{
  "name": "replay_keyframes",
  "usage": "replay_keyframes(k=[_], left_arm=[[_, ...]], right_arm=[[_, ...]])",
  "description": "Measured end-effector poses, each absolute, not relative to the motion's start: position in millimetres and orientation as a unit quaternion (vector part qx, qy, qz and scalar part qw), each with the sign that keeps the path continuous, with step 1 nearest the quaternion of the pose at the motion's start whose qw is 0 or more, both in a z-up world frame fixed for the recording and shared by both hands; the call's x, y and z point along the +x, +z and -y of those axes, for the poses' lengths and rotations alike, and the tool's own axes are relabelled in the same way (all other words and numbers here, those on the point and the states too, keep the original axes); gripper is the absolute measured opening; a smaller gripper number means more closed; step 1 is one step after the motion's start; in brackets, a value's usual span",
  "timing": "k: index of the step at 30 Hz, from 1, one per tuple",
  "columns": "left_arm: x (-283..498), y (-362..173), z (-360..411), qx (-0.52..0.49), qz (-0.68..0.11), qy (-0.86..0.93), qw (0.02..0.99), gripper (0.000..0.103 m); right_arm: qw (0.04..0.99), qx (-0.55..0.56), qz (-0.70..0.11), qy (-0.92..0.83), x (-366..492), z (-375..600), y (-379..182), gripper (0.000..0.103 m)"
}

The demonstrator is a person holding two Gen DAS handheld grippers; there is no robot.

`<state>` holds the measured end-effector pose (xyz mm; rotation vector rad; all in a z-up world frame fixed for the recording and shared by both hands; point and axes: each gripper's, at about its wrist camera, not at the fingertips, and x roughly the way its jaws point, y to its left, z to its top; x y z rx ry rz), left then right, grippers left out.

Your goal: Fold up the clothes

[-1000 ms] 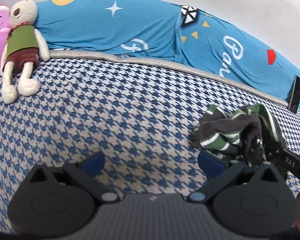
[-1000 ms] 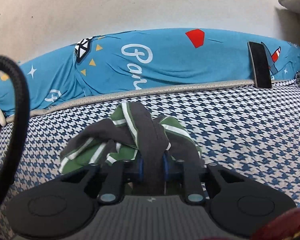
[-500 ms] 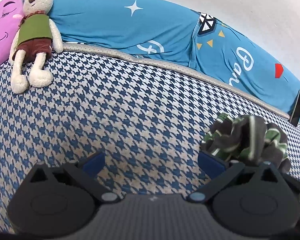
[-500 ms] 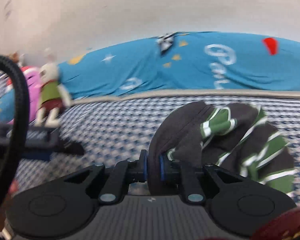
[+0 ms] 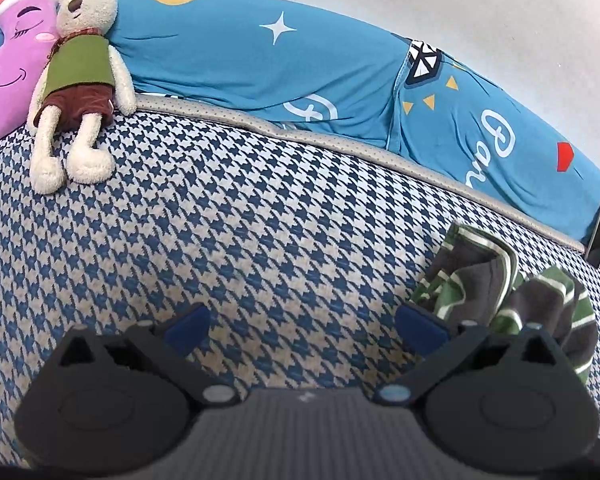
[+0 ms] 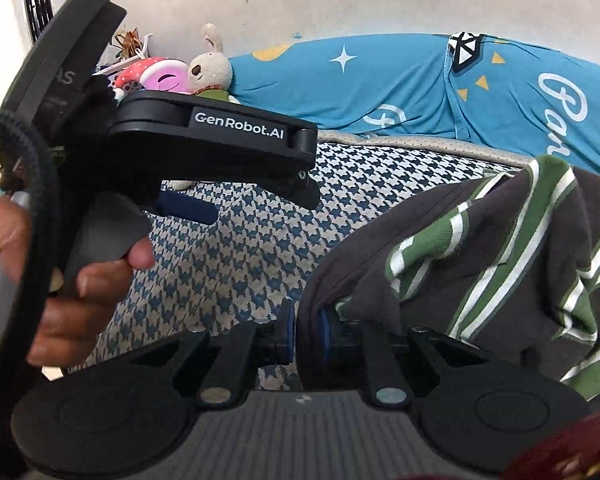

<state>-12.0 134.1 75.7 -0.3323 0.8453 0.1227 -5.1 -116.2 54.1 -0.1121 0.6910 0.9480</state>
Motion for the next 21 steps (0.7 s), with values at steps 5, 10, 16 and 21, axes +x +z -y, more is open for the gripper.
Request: replay_keyframes(k=[5, 10, 16, 21], left_arm=[[-10, 75, -131, -0.165, -0.406, 0.060, 0.897, 0.103], [-7, 74, -118, -0.168, -0.399, 0.050, 0.900, 0.103], [-6, 83, -95, -0.173, -0.375, 0.014, 0.911, 0.103], [-3, 82, -69, -0.160, -0.366, -0.016, 0.917, 0.103]], right_arm=[[0.824, -0.058, -0.326, 0.460, -10, 122, 57, 0.021], [0.829, -0.047, -0.311, 0.463, -11, 138, 68, 0.023], [0.833, -0.050, -0.296, 0.464, -13, 153, 79, 0.031], [0.854, -0.056, -0.293, 0.426, -11, 170, 80, 0.031]])
